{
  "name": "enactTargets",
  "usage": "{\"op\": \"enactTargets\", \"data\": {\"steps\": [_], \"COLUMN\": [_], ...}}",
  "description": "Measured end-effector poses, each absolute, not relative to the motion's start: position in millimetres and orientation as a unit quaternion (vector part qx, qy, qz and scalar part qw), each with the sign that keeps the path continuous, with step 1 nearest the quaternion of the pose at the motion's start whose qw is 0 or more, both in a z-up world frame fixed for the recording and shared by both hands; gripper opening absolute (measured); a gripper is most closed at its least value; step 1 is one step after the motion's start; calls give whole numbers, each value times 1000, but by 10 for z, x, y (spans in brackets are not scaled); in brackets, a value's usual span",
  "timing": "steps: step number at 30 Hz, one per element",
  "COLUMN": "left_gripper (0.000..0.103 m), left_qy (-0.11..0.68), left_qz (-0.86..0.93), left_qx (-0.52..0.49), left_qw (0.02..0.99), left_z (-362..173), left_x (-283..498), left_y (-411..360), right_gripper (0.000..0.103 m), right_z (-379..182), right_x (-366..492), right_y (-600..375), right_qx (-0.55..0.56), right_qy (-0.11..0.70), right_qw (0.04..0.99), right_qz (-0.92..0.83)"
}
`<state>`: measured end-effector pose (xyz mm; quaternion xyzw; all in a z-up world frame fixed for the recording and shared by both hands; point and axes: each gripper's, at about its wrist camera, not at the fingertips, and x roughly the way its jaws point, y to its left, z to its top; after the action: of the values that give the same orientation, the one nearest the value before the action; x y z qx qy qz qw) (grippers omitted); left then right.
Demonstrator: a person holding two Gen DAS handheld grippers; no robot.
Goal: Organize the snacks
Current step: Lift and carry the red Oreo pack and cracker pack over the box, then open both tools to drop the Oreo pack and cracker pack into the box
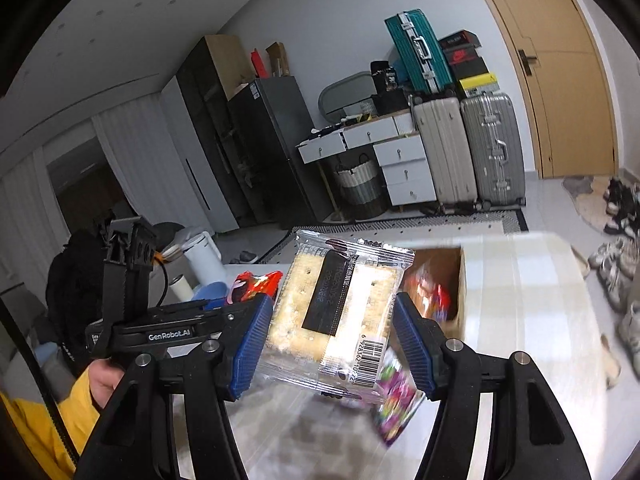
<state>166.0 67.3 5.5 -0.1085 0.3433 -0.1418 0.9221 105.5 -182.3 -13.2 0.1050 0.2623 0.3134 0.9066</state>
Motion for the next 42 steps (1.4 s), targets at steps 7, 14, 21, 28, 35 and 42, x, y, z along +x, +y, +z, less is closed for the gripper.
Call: {"op": "enactTargets", "data": {"steps": [7,14,21,28,35,42], "left_gripper": [46,46,46,46,47,66], "left_qy": [352,383,395,427,443,450], "left_qz": [-127,-142,-116,-121,-126,-131], "left_qx": [-70,-54,1,16,7,22], "left_qw": [925,911,911,896,887,883], "left_z": [217,165,-126,-480,-635,-673], "left_x": [2374,3083,3554,3802,3988,4008], "left_y": [558,354,113,39,82,75], "right_gripper": [63,63,63,63,63,63], "right_z": [-40,-193,-572,-792,-876,-943], "right_x": [1728,2326,2764,2955,2973,3017], "right_y": [-1733,-1586,-1345,-1330,-1347,-1286], "right_qx": [128,114,69,62,73,55], "right_qy": [275,303,350,375,388,406], "right_qw": [904,905,898,890,884,879], "right_qz": [302,277,256,251,251,246]}}
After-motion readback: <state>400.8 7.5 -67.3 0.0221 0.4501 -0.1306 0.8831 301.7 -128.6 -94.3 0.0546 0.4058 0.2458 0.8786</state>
